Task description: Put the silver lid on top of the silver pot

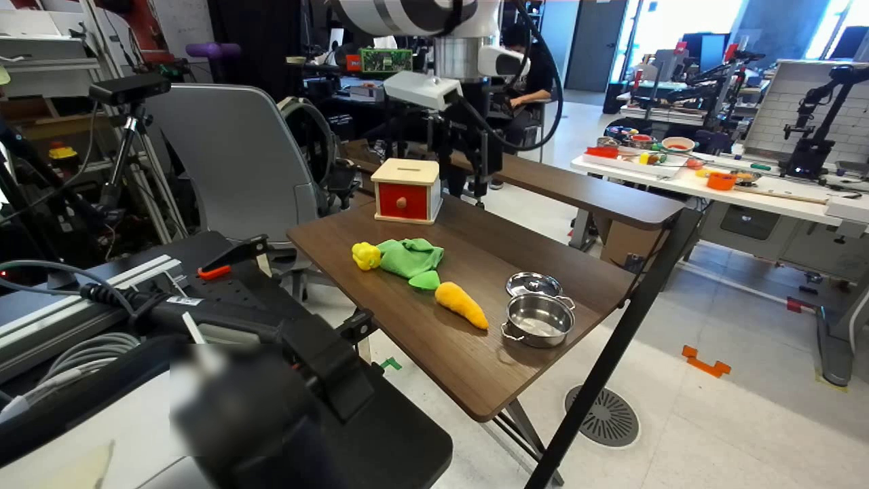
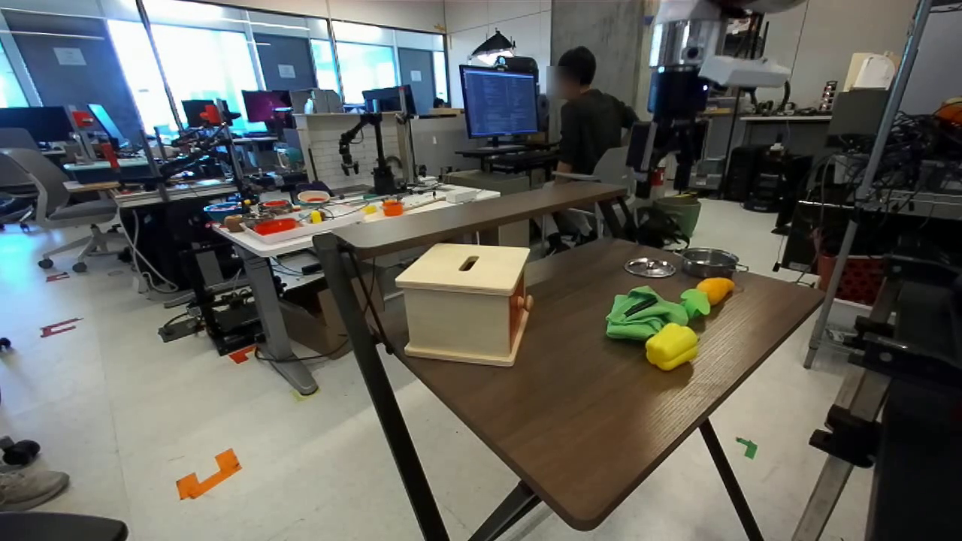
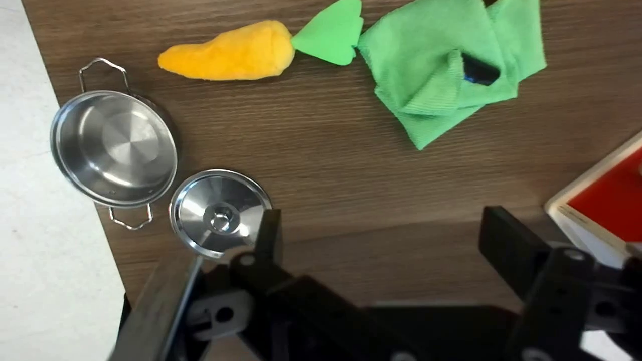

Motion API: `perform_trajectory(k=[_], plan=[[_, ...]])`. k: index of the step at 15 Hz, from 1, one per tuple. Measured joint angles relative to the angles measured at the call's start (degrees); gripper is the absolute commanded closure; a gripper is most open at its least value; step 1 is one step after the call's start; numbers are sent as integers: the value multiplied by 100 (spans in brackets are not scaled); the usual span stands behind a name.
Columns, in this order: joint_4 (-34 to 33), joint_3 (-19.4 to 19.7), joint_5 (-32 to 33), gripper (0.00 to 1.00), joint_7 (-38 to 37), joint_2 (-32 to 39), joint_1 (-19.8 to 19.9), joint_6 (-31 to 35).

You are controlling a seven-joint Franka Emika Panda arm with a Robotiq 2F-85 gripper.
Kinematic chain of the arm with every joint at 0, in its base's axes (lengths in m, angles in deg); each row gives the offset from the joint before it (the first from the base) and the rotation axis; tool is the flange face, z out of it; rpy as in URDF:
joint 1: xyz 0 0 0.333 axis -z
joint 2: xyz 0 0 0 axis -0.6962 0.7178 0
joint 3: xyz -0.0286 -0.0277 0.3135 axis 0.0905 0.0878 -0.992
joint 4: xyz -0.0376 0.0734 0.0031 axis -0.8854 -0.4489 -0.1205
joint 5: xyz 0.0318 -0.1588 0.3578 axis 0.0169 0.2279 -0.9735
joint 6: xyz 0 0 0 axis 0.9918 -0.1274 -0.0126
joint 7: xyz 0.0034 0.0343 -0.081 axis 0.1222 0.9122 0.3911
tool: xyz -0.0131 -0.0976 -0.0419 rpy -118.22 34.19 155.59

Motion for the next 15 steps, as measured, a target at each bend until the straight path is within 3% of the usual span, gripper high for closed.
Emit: perform_trajectory(k=[6, 15], plan=[[-1047, 191, -7, 0, 3, 1288, 201, -3], [-1930, 276, -27, 0, 26, 2078, 514, -25]])
